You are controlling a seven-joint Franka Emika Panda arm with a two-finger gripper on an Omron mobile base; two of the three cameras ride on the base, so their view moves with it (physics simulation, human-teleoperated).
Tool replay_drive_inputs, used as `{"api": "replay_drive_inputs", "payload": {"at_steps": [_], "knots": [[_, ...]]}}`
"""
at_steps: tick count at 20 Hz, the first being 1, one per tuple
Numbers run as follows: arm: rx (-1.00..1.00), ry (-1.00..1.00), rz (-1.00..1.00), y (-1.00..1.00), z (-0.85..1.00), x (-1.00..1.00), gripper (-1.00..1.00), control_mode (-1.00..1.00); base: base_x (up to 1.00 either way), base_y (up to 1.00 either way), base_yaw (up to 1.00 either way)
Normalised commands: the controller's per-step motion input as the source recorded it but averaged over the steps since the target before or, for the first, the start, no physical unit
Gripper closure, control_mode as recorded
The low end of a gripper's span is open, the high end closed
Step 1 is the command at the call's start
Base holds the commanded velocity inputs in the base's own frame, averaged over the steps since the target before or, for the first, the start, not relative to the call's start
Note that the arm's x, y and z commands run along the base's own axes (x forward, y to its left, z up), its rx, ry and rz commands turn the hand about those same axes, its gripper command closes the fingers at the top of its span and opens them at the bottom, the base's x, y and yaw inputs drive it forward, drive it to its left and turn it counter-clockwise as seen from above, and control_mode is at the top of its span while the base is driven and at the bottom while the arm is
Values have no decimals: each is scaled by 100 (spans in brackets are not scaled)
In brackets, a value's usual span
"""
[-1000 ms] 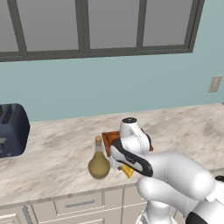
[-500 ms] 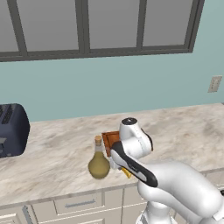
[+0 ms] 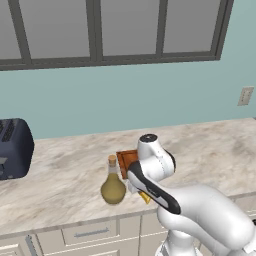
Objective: Retrieve the reheated potato from the microwave, then place the potato, cheese, and condiment on the cutting board.
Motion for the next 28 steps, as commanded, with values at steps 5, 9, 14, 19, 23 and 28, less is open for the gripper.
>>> {"api": "replay_drive_inputs", "payload": {"at_steps": [5,9,14,19,23,28], "knots": [[3,0,0,-14,-35,-4,-100,-100,0,0,0],[5,0,-2,-7,-33,-15,-100,-100,0,0,0],[5,0,-9,0,-27,-24,-100,-100,0,0,0],[0,0,-18,-6,-20,-31,-100,-100,0,0,0],[0,0,-24,-9,-19,-26,-100,-100,0,0,0],[0,0,-24,-11,-23,-19,-100,-100,0,0,0]]}}
